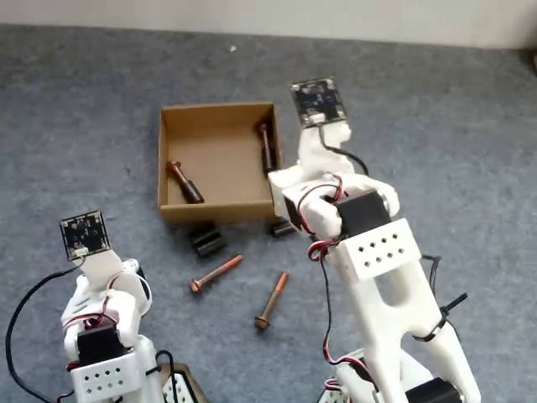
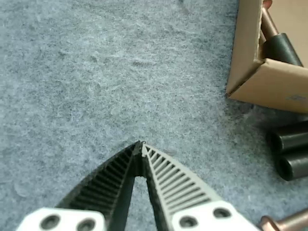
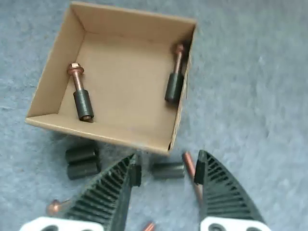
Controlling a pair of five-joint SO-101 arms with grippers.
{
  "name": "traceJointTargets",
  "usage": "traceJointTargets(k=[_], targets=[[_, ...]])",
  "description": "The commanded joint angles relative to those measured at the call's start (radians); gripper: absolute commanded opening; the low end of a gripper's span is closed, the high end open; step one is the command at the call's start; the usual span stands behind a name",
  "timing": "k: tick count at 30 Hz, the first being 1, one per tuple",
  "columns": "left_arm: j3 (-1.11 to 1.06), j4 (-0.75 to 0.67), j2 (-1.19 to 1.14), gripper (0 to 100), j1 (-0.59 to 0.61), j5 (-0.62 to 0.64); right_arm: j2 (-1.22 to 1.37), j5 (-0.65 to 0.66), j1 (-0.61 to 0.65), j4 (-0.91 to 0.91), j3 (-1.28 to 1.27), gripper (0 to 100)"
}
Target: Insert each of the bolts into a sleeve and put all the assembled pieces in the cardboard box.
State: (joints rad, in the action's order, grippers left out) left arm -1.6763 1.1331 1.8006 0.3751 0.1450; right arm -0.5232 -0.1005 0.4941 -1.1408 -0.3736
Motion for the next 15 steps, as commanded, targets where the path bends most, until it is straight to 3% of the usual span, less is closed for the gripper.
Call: traceJointTargets(k=[1,5,15], targets=[[-0.019,-0.020,0.008,1,0.007,-0.009,-0.039,-0.055,0.015,-0.008,0.001,17.0],[-0.019,-0.020,0.008,1,0.007,-0.009,-0.038,-0.069,0.114,0.008,-0.114,17.0],[-0.019,-0.020,0.008,1,0.007,-0.009,-0.038,-0.132,0.257,0.328,-0.406,17.0]])
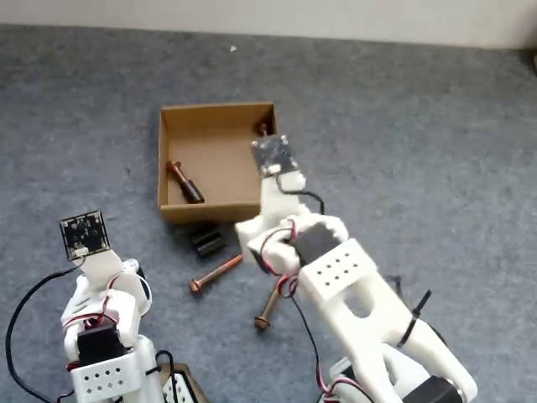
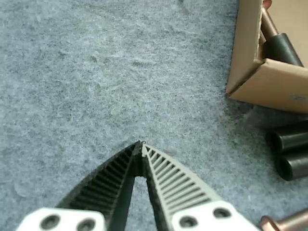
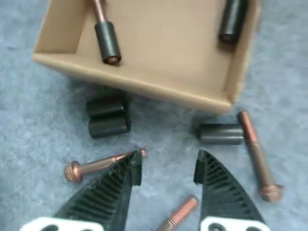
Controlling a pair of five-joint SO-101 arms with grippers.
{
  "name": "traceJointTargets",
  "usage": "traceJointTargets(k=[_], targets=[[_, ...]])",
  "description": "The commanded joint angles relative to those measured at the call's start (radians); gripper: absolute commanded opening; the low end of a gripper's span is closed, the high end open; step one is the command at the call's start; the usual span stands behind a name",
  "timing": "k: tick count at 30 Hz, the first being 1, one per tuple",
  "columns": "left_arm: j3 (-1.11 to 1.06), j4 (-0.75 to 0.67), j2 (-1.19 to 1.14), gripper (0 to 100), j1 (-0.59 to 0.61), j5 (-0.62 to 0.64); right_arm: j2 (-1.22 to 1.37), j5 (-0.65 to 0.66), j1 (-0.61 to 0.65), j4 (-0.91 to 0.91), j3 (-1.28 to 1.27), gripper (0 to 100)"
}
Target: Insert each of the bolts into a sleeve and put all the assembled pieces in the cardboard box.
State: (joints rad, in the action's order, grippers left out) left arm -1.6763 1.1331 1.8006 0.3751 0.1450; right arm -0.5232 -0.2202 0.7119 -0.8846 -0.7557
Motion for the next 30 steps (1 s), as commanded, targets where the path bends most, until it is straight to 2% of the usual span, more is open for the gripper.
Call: traceJointTargets(k=[1,4,11,20,30], targets=[[-0.019,-0.020,0.008,1,0.007,-0.009,-0.038,-0.012,0.056,0.076,-0.036,17.0],[-0.019,-0.020,0.008,1,0.007,-0.009,-0.036,-0.015,0.122,0.081,-0.044,17.0],[-0.019,-0.020,0.008,1,0.007,-0.009,0.099,-0.152,0.240,0.081,0.030,17.0],[-0.019,-0.020,0.008,1,0.007,-0.009,0.443,-0.471,0.239,0.076,0.311,17.0],[-0.019,-0.020,0.008,1,0.007,-0.009,0.591,-0.664,0.188,0.076,0.414,17.0]])
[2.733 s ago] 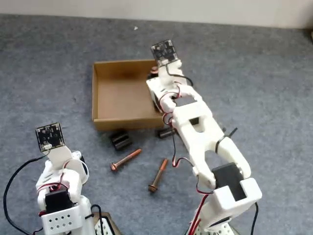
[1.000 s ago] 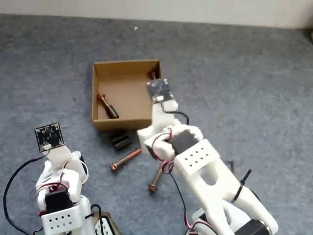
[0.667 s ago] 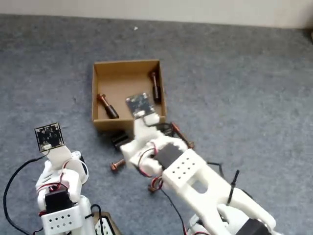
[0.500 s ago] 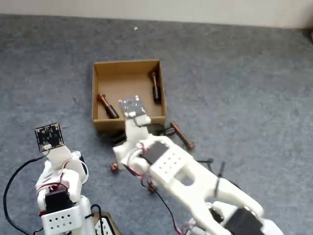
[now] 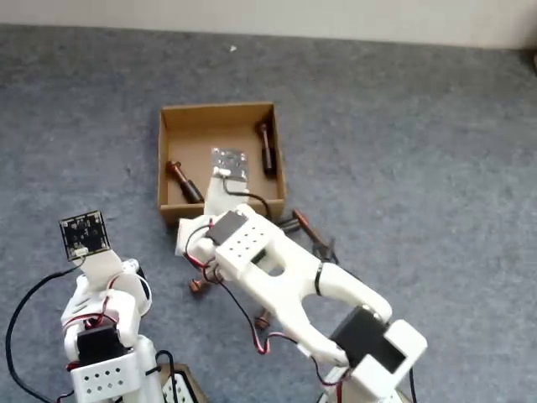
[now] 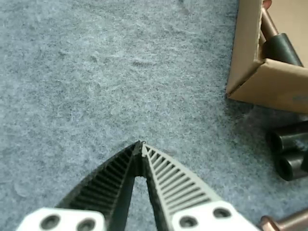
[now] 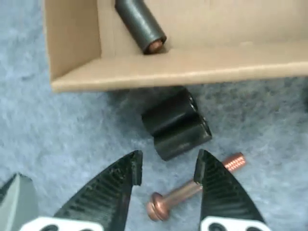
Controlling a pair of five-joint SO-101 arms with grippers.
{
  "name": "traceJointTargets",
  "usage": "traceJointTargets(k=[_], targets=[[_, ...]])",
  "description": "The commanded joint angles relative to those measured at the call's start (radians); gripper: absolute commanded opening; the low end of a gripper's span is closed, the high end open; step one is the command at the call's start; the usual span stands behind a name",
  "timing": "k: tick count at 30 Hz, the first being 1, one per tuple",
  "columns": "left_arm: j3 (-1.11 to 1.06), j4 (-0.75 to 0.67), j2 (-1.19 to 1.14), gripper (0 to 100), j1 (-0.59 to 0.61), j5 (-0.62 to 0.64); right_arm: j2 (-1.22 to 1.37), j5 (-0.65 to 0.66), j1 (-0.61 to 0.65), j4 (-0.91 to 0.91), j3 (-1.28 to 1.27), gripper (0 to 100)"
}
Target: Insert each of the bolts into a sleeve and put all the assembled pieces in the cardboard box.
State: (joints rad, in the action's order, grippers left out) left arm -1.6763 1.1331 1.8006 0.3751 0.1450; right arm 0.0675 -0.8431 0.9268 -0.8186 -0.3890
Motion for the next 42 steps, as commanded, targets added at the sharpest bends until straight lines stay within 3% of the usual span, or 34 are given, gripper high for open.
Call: traceJointTargets(k=[1,24,28,34,42], targets=[[-0.019,-0.020,0.008,1,0.007,-0.009,0.013,-0.043,-0.031,0.010,0.047,17.0],[-0.019,-0.020,0.008,1,0.007,-0.009,0.263,-0.068,-0.033,0.004,0.176,15.0],[-0.019,-0.020,0.008,1,0.007,-0.009,0.262,-0.066,-0.036,-0.091,0.193,0.7],[-0.019,-0.020,0.008,1,0.007,-0.009,0.263,-0.049,-0.064,-0.269,0.278,1.9],[-0.019,-0.020,0.008,1,0.007,-0.009,0.262,0.172,-0.120,-0.472,0.421,1.9]])
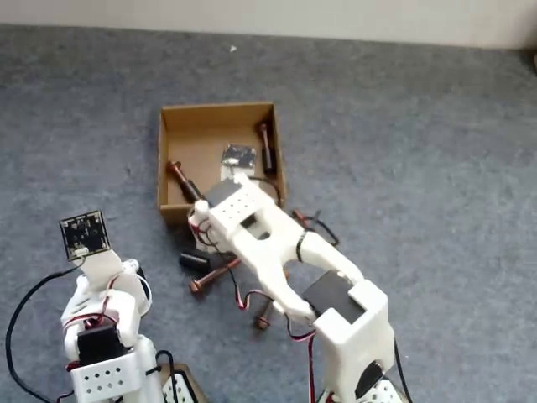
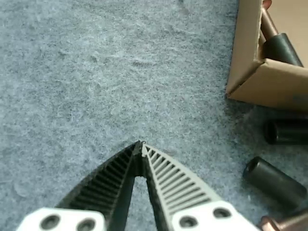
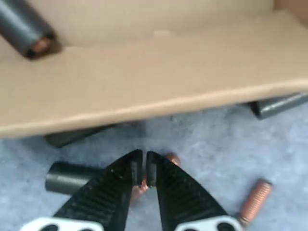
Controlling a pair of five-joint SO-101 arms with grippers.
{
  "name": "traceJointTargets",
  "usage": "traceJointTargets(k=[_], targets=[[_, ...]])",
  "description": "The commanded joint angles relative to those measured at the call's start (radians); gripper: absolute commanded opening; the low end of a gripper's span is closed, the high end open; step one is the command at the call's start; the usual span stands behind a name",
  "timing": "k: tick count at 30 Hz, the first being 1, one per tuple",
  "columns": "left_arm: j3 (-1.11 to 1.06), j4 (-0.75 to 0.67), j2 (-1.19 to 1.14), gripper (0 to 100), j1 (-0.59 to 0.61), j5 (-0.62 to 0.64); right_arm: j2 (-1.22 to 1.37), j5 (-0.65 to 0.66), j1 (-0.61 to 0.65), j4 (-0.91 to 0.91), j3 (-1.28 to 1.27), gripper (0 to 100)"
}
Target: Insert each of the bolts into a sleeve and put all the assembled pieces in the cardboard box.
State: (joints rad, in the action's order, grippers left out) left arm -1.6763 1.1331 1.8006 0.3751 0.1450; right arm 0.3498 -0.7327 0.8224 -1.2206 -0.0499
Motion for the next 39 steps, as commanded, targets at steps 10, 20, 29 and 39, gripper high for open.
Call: traceJointTargets(k=[10,20,29,39], targets=[[-0.019,-0.020,0.008,1,0.007,-0.009,-0.022,0.384,0.076,-0.107,0.188,0.5],[-0.019,-0.020,0.008,1,0.007,-0.009,-0.013,0.612,0.183,-0.097,0.197,1.9],[-0.019,-0.021,0.008,1,0.008,-0.009,-0.012,0.635,0.183,-0.097,0.196,16.3],[-0.019,-0.021,0.008,1,0.008,-0.009,-0.005,0.671,0.217,0.004,0.188,16.3]])
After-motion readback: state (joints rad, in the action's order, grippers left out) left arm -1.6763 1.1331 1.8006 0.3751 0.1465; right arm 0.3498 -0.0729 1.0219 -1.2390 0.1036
